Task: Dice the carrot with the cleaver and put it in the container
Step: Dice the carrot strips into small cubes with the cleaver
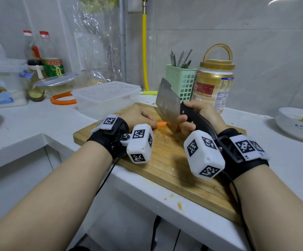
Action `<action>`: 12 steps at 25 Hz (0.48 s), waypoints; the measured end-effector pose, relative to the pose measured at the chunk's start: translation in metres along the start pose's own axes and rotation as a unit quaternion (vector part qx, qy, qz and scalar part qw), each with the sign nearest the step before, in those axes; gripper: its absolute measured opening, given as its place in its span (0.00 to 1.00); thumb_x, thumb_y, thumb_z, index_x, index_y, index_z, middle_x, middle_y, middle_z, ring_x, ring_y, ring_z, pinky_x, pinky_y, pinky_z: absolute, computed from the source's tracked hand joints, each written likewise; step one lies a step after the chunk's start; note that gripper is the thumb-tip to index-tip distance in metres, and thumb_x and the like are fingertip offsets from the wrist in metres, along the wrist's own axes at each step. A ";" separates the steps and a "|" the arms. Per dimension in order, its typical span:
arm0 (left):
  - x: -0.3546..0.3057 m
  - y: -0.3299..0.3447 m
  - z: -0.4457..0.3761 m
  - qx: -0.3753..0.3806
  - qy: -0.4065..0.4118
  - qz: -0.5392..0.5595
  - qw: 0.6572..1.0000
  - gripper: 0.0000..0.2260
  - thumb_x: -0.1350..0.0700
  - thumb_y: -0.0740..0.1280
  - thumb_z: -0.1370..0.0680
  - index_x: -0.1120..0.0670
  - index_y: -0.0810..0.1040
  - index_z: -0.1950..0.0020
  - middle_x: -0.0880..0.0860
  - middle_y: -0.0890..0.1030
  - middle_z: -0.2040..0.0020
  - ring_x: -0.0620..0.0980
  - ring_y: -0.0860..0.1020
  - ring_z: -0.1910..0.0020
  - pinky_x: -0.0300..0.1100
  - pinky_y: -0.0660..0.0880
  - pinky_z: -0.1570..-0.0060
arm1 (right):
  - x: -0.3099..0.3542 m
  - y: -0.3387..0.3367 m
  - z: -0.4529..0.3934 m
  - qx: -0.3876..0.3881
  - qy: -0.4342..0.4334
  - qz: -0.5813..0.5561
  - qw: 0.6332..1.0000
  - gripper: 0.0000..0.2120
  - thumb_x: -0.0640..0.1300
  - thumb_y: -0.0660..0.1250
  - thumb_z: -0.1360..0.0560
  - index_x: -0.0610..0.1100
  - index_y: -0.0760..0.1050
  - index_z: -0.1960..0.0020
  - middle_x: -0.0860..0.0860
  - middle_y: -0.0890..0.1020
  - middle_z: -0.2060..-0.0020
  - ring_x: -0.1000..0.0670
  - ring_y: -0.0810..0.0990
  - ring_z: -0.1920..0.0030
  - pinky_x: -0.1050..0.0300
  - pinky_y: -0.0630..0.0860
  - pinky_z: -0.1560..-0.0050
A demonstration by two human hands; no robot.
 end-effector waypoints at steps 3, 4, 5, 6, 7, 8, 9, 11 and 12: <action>0.000 0.000 0.001 0.000 0.002 -0.001 1.000 0.05 0.59 0.74 0.28 0.58 0.86 0.54 0.47 0.82 0.64 0.36 0.76 0.68 0.26 0.71 0.70 | -0.001 0.002 0.001 -0.004 0.003 0.008 1.000 0.14 0.49 0.54 0.20 0.41 0.66 0.60 0.49 0.69 0.74 0.53 0.65 0.83 0.68 0.61 0.79; 0.000 0.000 0.000 -0.002 0.002 -0.003 1.000 0.05 0.59 0.74 0.28 0.59 0.86 0.54 0.45 0.81 0.66 0.35 0.75 0.70 0.25 0.71 0.71 | 0.000 0.003 0.001 -0.006 0.002 0.015 1.000 0.13 0.48 0.54 0.20 0.41 0.66 0.59 0.49 0.68 0.74 0.53 0.65 0.83 0.68 0.61 0.80; 0.000 0.000 0.000 -0.005 0.004 -0.005 1.000 0.05 0.59 0.74 0.28 0.59 0.86 0.54 0.44 0.81 0.67 0.33 0.75 0.71 0.25 0.71 0.71 | 0.000 0.004 0.001 -0.009 0.002 0.023 1.000 0.13 0.48 0.55 0.20 0.42 0.65 0.58 0.48 0.68 0.74 0.53 0.65 0.83 0.68 0.61 0.80; 0.000 0.000 0.001 -0.008 0.005 -0.005 1.000 0.05 0.59 0.74 0.28 0.59 0.85 0.54 0.44 0.81 0.67 0.33 0.75 0.72 0.25 0.71 0.71 | 0.001 0.005 0.001 -0.012 0.002 0.031 0.999 0.12 0.48 0.55 0.20 0.41 0.65 0.58 0.48 0.68 0.74 0.52 0.65 0.83 0.68 0.61 0.80; 0.000 0.000 0.001 -0.007 0.006 -0.002 1.000 0.05 0.59 0.74 0.28 0.59 0.85 0.54 0.45 0.81 0.66 0.33 0.75 0.72 0.26 0.71 0.71 | 0.001 0.006 0.001 -0.017 0.004 0.039 0.999 0.12 0.48 0.55 0.20 0.41 0.65 0.58 0.48 0.68 0.74 0.52 0.66 0.83 0.68 0.62 0.79; 0.000 0.000 0.001 -0.005 0.006 0.000 1.000 0.05 0.59 0.74 0.28 0.59 0.85 0.54 0.45 0.81 0.66 0.33 0.75 0.72 0.26 0.71 0.71 | 0.001 0.007 0.000 -0.024 0.009 0.048 0.999 0.12 0.48 0.56 0.20 0.41 0.65 0.57 0.48 0.69 0.74 0.52 0.66 0.83 0.69 0.62 0.79; 0.000 0.000 0.001 -0.004 0.005 0.000 1.000 0.05 0.59 0.74 0.28 0.58 0.85 0.54 0.45 0.81 0.66 0.33 0.75 0.71 0.26 0.70 0.71 | 0.001 0.008 0.000 -0.030 0.018 0.057 0.998 0.12 0.48 0.57 0.20 0.41 0.64 0.57 0.48 0.69 0.74 0.51 0.66 0.83 0.68 0.63 0.80; 0.000 -0.001 0.002 -0.004 0.002 -0.002 1.000 0.04 0.59 0.74 0.28 0.57 0.85 0.54 0.45 0.80 0.67 0.34 0.75 0.71 0.26 0.70 0.72 | 0.001 0.009 -0.002 -0.038 0.042 0.070 0.996 0.12 0.50 0.57 0.20 0.42 0.63 0.57 0.47 0.70 0.77 0.51 0.66 0.84 0.68 0.64 0.80; 0.000 -0.001 0.002 -0.004 0.001 -0.001 1.000 0.04 0.59 0.74 0.28 0.57 0.85 0.55 0.45 0.80 0.67 0.33 0.75 0.72 0.26 0.70 0.72 | 0.001 0.009 -0.003 -0.040 0.051 0.073 0.995 0.13 0.50 0.57 0.20 0.42 0.63 0.57 0.47 0.70 0.79 0.51 0.66 0.84 0.68 0.64 0.81</action>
Point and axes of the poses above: each hand's wrist, its own z-axis away from the middle knuckle, its own y-axis out of the palm, x = y × z, the point moved 4 cm from there along -z, towards the middle knuckle
